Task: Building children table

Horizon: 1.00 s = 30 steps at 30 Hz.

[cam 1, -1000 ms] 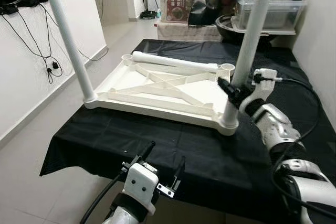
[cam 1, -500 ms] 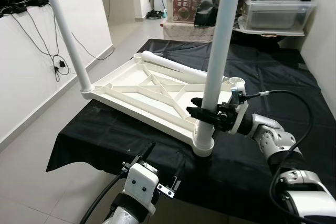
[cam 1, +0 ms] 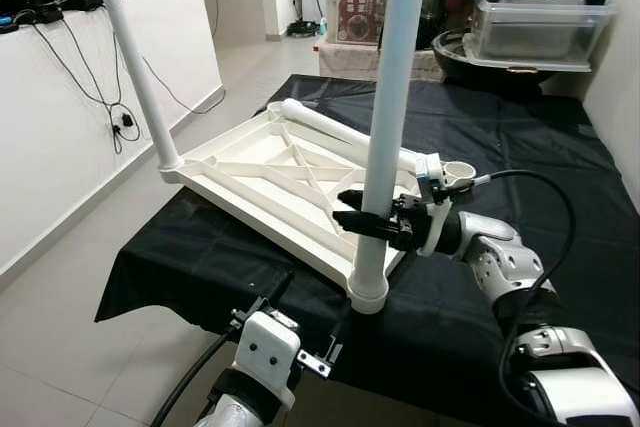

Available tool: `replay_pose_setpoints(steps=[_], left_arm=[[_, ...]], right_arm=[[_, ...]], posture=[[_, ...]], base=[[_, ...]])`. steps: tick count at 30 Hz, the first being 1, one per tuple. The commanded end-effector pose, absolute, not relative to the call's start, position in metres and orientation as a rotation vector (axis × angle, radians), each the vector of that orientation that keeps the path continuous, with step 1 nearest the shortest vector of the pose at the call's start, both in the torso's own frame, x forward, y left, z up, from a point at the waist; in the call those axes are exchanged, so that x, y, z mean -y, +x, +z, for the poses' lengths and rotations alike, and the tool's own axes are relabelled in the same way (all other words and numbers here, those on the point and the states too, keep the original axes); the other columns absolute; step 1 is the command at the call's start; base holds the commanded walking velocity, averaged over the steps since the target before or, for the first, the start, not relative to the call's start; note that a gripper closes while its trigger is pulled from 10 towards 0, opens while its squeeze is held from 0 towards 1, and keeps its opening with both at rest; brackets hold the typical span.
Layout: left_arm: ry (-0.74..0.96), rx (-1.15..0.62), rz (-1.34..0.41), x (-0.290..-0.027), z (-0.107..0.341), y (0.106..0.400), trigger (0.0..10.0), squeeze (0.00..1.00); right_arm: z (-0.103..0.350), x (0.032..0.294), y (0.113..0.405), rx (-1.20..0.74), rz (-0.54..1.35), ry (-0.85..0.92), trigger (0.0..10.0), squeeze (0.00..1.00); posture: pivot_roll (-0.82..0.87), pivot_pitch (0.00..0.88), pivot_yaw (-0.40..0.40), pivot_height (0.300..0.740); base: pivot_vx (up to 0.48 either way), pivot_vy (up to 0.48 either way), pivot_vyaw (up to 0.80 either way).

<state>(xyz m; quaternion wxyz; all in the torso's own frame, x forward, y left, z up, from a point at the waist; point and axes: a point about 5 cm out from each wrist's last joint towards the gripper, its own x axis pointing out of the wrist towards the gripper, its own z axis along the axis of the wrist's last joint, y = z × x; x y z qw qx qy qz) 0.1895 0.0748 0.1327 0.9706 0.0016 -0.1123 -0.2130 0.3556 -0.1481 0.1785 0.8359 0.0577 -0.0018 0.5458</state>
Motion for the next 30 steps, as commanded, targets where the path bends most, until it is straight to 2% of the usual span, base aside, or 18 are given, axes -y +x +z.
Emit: replay_pose_setpoints(steps=[1, 2, 3, 8, 9, 10, 11, 12, 14, 15, 16, 17, 19, 26, 27, 28, 29, 30], left_arm=[[-0.008, 0.202, -0.434, -0.075, 0.128, 0.189, 10.0, 0.0], [-0.008, 0.202, -0.434, -0.075, 0.128, 0.189, 10.0, 0.0], [-0.008, 0.202, -0.434, -0.075, 0.128, 0.189, 10.0, 0.0], [-0.008, 0.202, -0.434, -0.075, 0.128, 0.19, 10.0, 0.0], [-0.008, 0.201, -0.435, -0.075, 0.128, 0.19, 10.0, 0.0], [-0.008, 0.201, -0.435, -0.075, 0.128, 0.19, 10.0, 0.0], [-0.008, 0.2, -0.436, -0.076, 0.128, 0.19, 10.0, 0.0], [-0.008, 0.2, -0.436, -0.076, 0.128, 0.19, 10.0, 0.0], [-0.006, 0.199, -0.438, -0.076, 0.128, 0.19, 10.0, 0.0], [-0.006, 0.199, -0.438, -0.076, 0.128, 0.19, 10.0, 0.0], [-0.005, 0.2, -0.437, -0.076, 0.128, 0.19, 10.0, 0.0], [-0.005, 0.2, -0.437, -0.076, 0.128, 0.19, 10.0, 0.0], [-0.005, 0.201, -0.436, -0.076, 0.128, 0.19, 10.0, 0.0], [-0.005, 0.201, -0.436, -0.076, 0.129, 0.19, 10.0, 0.0], [-0.006, 0.201, -0.437, -0.076, 0.129, 0.191, 10.0, 0.0], [-0.007, 0.201, -0.437, -0.076, 0.129, 0.191, 10.0, 0.0], [-0.007, 0.2, -0.438, -0.076, 0.129, 0.191, 10.0, 0.0], [-0.007, 0.2, -0.438, -0.076, 0.129, 0.191, 10.0, 0.0]], right_arm=[[0.165, 0.159, 0.366, -0.046, 0.914, 0.171, 0.0, 0.0], [0.165, 0.159, 0.366, -0.046, 0.914, 0.171, 0.0, 0.0], [0.164, 0.167, 0.376, -0.056, 0.723, 0.158, 0.0, 0.0], [0.163, 0.173, 0.381, -0.065, 0.599, 0.148, 0.0, 0.0], [0.157, 0.186, 0.386, -0.108, 0.396, 0.092, 0.0, 0.0], [0.157, 0.186, 0.386, -0.108, 0.396, 0.092, 0.0, 0.0], [0.153, 0.203, 0.388, -0.135, 0.184, 0.067, 0.0, 0.0], [0.153, 0.203, 0.388, -0.135, 0.184, 0.067, 0.0, 0.0], [0.148, 0.239, 0.382, -0.156, -0.248, 0.02, 0.0, 0.0], [0.148, 0.239, 0.382, -0.156, -0.248, 0.02, 0.0, 0.0], [0.146, 0.251, 0.376, -0.154, -0.403, 0.014, 0.0, 0.0], [0.146, 0.251, 0.376, -0.154, -0.403, 0.014, 0.0, 0.0], [0.137, 0.263, 0.362, -0.166, -0.645, 0.008, 0.0, 0.0], [0.129, 0.26, 0.359, -0.198, -0.699, 0.021, 0.0, 0.0], [0.128, 0.251, 0.363, -0.199, -0.657, 0.04, 10.0, 0.0], [0.127, 0.245, 0.366, -0.2, -0.639, 0.051, 10.0, 0.0], [0.131, 0.235, 0.372, -0.16, -0.57, 0.07, 10.0, 1.0], [0.131, 0.235, 0.372, -0.16, -0.57, 0.07, 10.0, 1.0]], posture=[[0.03, 0.0, 0.015, 0.74], [0.03, 0.0, 0.015, 0.74], [0.03, 0.0, 0.016, 0.74], [0.03, 0.0, 0.016, 0.74], [0.03, 0.0, 0.018, 0.74], [0.03, 0.0, 0.018, 0.74], [0.03, 0.0, 0.02, 0.74], [0.03, 0.0, 0.02, 0.74], [0.03, 0.0, 0.02, 0.74], [0.03, 0.0, 0.02, 0.74], [0.03, 0.0, 0.02, 0.74], [0.03, 0.0, 0.02, 0.74], [0.03, 0.0, 0.02, 0.74], [0.03, 0.0, 0.02, 0.74], [0.03, 0.0, 0.02, 0.74], [0.03, 0.0, 0.02, 0.74], [0.03, 0.0, 0.02, 0.74], [0.03, 0.0, 0.02, 0.74]], base=[[0.0, 0.0, 0.0], [0.0, 0.0, 0.0], [0.0, 0.0, 0.0], [0.0, 0.0, 0.0], [0.0, 0.0, 0.0], [0.0, 0.0, 0.0], [0.0, 0.0, 0.0], [0.0, 0.0, 0.0], [0.0, 0.0, 0.0], [0.0, 0.0, 0.0], [0.0, 0.0, 0.0], [0.0, 0.0, 0.0], [0.0, 0.0, 0.0], [0.0, 0.0, 0.0], [0.0, 0.0, 0.0], [0.0, 0.0, 0.0], [0.0, 0.0, 0.0], [0.0, 0.0, 0.0]])
